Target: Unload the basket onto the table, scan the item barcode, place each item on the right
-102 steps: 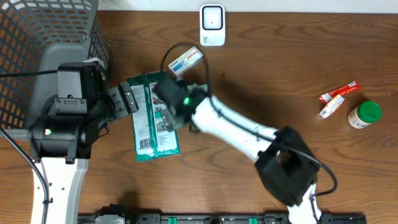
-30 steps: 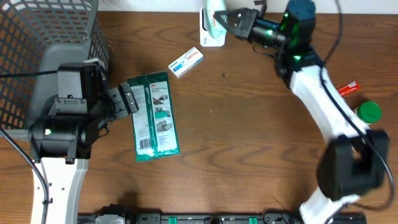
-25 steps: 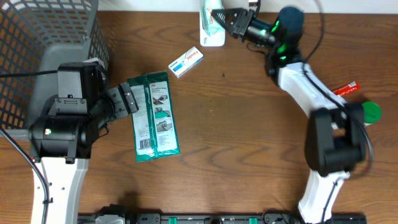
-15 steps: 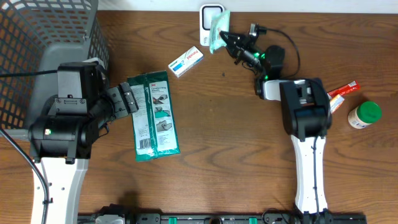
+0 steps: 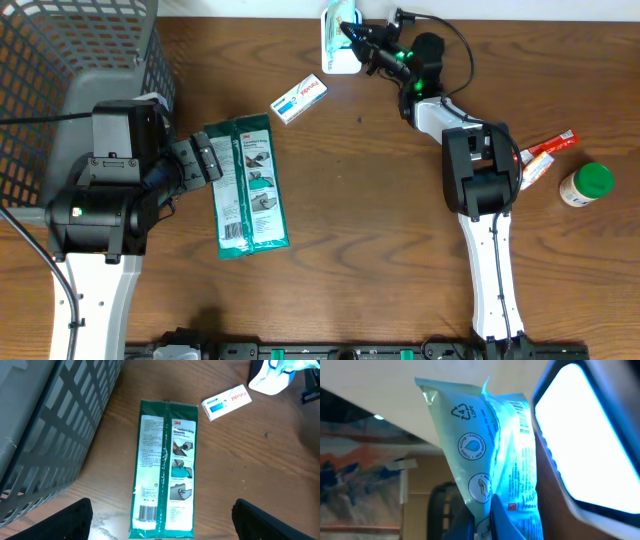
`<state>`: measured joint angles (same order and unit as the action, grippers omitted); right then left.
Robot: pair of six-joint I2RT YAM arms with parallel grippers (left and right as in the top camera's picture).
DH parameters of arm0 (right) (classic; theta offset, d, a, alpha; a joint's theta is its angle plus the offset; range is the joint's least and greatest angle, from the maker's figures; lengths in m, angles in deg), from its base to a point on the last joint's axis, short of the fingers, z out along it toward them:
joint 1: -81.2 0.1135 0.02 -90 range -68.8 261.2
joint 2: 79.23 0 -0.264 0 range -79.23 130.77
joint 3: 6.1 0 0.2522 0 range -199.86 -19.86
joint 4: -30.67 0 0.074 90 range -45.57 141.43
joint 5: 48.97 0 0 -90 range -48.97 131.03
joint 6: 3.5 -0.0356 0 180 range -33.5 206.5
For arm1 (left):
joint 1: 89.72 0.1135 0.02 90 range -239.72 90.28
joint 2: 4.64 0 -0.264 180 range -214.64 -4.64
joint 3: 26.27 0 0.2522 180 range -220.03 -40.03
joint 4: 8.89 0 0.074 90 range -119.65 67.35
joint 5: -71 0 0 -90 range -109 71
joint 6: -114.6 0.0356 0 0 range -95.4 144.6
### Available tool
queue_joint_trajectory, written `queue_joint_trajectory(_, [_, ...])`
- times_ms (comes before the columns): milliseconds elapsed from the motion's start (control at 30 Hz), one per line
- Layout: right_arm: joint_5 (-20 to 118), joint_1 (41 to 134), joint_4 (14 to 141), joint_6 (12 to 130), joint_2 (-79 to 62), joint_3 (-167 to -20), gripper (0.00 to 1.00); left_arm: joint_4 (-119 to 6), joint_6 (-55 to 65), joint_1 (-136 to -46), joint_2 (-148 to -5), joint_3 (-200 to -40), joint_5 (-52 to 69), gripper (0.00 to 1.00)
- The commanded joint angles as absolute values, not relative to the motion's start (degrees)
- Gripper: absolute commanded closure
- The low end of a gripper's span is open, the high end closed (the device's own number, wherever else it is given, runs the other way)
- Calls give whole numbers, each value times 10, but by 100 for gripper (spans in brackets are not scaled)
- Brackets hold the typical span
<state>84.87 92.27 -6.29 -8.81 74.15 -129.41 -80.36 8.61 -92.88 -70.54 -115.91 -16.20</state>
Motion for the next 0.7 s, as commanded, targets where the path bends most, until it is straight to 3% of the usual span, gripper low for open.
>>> queue_joint_trajectory(0, [845,920,-62,-36,735,-1306,99,-805,97,-928,-705,-1164,-167,10])
queue_joint_trajectory(167, [865,919,12,-4,736,-1305,99,-805,97,-928,-705,-1164,-167,10])
queue_joint_trajectory(667, [920,904,16,13,736,-1305,99,-805,97,-928,-705,-1164,-167,10])
